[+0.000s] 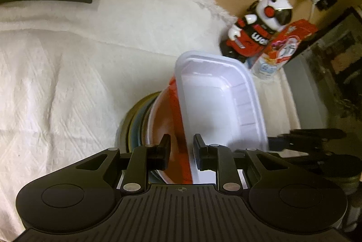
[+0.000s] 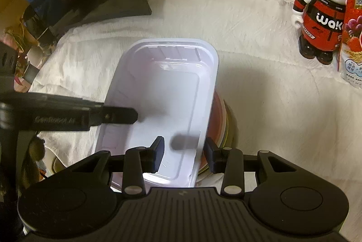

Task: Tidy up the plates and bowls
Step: 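Carry the lavender tray over the bowl stack with the left tool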

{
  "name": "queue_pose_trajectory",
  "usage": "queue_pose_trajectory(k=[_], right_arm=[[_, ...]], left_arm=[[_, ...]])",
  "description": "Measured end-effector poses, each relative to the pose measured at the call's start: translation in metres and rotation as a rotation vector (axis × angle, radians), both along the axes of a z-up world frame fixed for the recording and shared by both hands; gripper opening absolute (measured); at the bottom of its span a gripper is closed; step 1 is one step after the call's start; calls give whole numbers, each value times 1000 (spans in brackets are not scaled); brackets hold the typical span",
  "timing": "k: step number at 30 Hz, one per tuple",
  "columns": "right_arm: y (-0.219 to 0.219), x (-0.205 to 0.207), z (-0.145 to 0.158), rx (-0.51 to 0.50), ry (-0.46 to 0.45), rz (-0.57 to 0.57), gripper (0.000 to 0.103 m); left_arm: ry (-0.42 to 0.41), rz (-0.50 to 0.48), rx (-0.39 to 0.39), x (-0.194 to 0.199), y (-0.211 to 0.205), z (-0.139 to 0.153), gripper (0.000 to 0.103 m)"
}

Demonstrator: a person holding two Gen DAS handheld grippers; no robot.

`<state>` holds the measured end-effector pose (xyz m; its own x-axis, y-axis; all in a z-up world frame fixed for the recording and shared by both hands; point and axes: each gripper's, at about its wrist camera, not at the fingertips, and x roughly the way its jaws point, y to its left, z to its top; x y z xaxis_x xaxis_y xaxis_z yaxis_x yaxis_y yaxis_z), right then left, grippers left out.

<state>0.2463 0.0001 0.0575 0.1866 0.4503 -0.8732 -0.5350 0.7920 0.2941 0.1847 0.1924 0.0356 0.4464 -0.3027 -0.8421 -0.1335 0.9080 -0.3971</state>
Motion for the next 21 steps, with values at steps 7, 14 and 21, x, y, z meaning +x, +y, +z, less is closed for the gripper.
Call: queue_pose_trajectory(k=[7,14,21], right_arm=[[-13,11,5,5,-21,-60,47],[-9,26,2,41,-19,-104,43],[14,33,4,67,-27,-85,40]], left_arm=[[-9,-16,29,1,-2,0,26],[-22,1,15,12,8,1,23],[-12,46,-4,19,25,-5,20]])
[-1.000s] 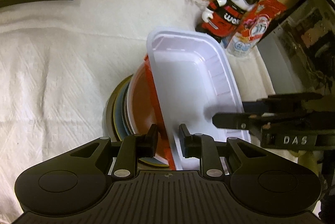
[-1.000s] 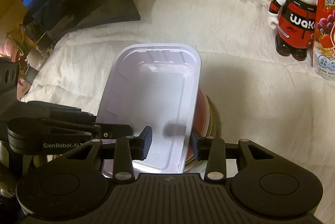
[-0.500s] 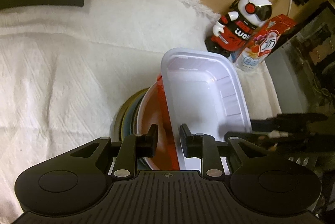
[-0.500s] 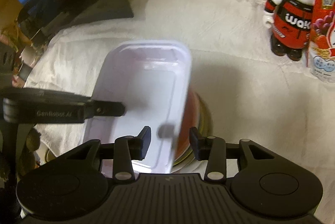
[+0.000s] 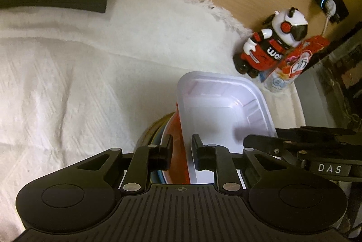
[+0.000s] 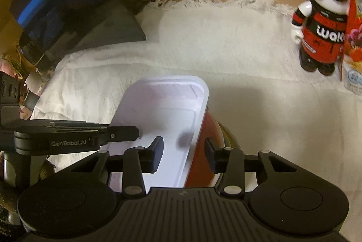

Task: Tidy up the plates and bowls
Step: 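Carry the lavender tray over the bowl stack with the left tool, then lower the lavender tray onto the top bowl with the left tool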

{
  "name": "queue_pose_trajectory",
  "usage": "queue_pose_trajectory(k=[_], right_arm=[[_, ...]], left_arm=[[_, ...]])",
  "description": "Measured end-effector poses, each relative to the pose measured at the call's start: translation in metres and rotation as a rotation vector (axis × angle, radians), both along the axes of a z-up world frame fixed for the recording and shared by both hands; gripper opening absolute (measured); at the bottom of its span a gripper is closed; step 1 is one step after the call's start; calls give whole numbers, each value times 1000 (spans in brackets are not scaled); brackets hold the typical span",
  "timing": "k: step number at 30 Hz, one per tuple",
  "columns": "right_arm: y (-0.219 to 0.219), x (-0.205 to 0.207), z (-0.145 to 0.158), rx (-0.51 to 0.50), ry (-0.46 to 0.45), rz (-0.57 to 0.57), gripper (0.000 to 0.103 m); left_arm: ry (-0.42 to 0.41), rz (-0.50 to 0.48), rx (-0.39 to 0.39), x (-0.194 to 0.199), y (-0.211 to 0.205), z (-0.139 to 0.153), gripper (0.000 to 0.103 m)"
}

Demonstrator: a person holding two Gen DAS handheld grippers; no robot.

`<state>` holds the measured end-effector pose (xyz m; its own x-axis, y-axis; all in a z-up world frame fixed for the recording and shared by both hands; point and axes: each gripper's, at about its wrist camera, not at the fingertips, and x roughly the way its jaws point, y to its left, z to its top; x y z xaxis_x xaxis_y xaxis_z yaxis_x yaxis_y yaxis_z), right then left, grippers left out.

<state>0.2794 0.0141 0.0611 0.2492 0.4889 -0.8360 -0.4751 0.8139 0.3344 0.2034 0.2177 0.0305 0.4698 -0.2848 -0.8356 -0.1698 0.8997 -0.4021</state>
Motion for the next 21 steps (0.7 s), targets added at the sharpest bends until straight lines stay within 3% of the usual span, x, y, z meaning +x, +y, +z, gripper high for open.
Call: queue_pose_trajectory(k=[7,21], right_arm=[[-2,9,-7,-18,23,-21,38],[-20,2,8,-9,-32,-30,38]], left_arm=[[-4,2,-13,0,1,-4,19],[-63,-5,38,-15,4,28,20]])
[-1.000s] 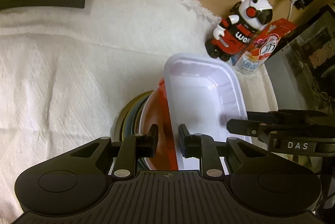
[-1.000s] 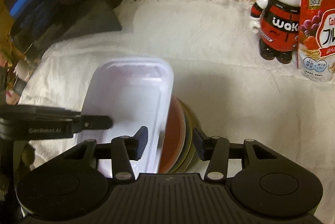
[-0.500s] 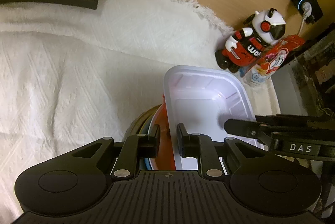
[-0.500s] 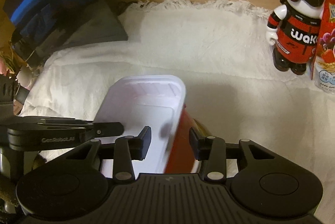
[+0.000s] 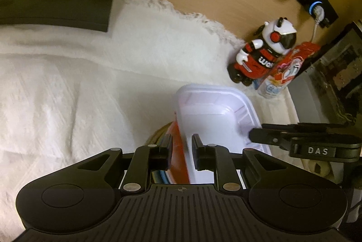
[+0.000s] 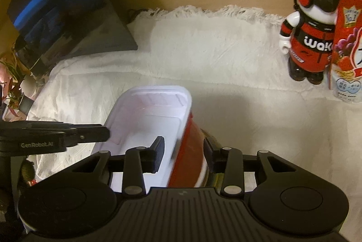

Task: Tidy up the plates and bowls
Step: 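Lower the lavender tray onto the top bowl with the left tool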

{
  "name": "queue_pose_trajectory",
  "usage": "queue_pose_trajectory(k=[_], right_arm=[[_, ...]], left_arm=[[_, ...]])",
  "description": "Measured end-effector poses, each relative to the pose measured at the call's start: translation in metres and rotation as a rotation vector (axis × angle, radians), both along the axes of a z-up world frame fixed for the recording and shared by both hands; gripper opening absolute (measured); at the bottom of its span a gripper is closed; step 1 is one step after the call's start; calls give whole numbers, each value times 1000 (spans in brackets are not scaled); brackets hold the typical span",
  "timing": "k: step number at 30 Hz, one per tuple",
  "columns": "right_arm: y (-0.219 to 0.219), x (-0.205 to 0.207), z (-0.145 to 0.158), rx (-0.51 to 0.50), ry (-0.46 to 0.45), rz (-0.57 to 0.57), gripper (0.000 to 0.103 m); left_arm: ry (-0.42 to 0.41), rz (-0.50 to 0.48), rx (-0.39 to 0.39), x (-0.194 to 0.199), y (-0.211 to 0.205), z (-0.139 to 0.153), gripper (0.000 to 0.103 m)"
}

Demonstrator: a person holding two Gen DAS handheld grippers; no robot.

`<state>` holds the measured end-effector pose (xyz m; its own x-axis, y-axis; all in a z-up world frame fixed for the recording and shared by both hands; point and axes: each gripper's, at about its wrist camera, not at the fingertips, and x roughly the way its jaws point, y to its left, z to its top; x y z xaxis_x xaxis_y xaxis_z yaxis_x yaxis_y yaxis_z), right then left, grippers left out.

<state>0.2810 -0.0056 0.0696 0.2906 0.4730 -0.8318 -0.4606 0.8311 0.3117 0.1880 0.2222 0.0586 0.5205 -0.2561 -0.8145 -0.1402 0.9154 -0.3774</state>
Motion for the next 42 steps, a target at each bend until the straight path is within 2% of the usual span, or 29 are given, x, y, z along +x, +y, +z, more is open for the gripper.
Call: queue_pose_trajectory(k=[11,42], right_arm=[[3,-12,-5,0,32,46,37],[16,-32,-22,-20,66,126,37]], left_arm=[[16,-67,-54,7,-19,-5,20],[39,-59,-31,-1,-16,-8,20]])
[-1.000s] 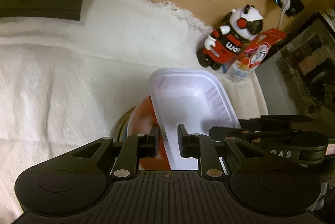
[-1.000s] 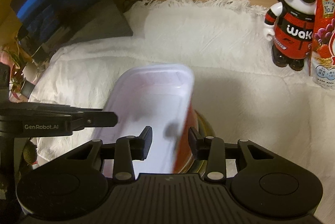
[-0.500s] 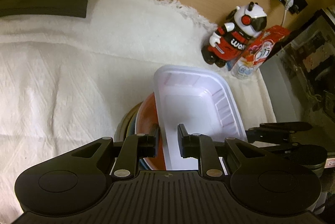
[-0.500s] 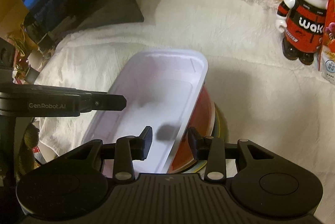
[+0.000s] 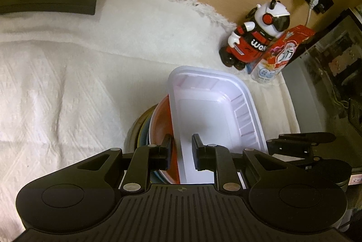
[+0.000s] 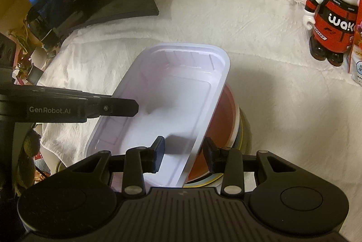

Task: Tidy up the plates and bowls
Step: 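Lower the lavender tray onto the top bowl with the left tool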

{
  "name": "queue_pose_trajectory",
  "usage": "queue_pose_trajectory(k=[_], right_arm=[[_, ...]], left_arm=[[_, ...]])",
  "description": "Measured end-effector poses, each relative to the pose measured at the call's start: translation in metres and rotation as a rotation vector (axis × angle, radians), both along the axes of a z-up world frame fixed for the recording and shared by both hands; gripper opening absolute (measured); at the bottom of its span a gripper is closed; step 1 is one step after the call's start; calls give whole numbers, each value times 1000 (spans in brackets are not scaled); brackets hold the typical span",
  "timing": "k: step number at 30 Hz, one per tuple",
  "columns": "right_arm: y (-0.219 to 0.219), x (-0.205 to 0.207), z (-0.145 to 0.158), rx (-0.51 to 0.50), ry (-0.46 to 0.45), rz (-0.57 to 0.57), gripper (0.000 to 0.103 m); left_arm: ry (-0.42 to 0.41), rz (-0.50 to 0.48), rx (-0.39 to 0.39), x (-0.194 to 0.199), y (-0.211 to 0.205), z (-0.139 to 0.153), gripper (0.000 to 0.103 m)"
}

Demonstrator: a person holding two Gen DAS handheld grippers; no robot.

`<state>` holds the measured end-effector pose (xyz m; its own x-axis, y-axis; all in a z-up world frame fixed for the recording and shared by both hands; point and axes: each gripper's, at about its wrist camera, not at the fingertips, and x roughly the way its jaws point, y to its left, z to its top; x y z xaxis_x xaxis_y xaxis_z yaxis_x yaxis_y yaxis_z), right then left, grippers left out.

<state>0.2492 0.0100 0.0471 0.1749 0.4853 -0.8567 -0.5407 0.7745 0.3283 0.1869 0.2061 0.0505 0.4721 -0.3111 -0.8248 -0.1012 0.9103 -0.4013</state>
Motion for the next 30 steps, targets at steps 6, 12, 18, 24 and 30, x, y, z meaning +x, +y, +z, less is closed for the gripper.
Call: queue_pose_trajectory(k=[6,12,18,24,30], right_arm=[[-5,5,10,25,-18,-12,38],[-5,11,14,30,-27,-20,38],[-4,6,6,26,-9,-4,39],[-3,1,-5,20,22,12,40],[-5,6,2,27,4,1,40]], left_arm=[[-25,4,1,-1,2,8,20],[-10,-3,-2,3,2,2,20],[-2,-4,-2,0,0,-1,20],[27,-18,-2,-4,-4,-10,20],[12,0,-17,-5,1,-4,20]])
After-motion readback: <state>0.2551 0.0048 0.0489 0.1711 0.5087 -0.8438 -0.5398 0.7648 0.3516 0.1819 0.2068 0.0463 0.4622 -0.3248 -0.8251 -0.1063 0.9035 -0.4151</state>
